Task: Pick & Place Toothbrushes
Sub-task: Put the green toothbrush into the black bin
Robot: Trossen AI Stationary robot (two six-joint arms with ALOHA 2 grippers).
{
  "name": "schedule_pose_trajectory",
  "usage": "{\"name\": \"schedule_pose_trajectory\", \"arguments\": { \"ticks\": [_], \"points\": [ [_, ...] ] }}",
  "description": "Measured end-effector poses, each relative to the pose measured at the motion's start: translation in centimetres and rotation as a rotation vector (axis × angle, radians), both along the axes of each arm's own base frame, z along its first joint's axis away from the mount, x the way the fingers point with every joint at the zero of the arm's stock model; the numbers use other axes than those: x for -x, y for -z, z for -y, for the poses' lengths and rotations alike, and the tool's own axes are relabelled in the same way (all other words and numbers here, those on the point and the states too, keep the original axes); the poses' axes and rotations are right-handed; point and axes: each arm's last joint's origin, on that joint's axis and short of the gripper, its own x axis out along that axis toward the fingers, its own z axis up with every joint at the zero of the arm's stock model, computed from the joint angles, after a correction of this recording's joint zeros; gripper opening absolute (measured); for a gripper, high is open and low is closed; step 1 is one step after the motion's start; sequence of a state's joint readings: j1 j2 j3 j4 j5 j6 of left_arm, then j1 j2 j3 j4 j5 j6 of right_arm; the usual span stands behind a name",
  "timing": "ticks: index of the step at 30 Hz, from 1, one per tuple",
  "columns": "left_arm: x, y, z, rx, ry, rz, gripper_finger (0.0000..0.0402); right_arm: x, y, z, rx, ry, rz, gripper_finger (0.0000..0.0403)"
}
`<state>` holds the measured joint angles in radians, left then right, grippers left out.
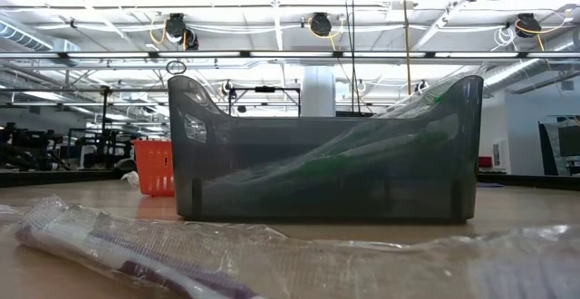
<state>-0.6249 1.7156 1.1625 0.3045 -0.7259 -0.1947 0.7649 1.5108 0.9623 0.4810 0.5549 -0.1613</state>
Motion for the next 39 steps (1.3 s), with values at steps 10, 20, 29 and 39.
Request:
{"name": "schedule_pose_trajectory", "arguments": {
  "ticks": [10, 20, 29, 39],
  "points": [
    [-0.6, -0.4, -0.6, -0.002, 0.035, 0.029, 0.0129, -0.7, -1.8, 0.8, 0.000, 0.049, 0.170, 0.0000],
    [-1.1, -0.8, -1.1, -0.021, 0.028, 0.071, 0.0129, -0.9, -2.2, 1.6, -0.022, 0.075, 0.266, 0.0000],
    [-1.6, -1.5, -1.6, -0.029, 0.097, 0.125, 0.0129, -1.0, -1.3, 2.7, -0.034, 0.103, 0.290, 0.0000],
    [-3.0, -0.8, -2.4, -0.037, 0.085, 0.182, 0.0129, -1.4, -1.3, 3.6, -0.058, 0.090, 0.323, 0.0000]
  ]
}}
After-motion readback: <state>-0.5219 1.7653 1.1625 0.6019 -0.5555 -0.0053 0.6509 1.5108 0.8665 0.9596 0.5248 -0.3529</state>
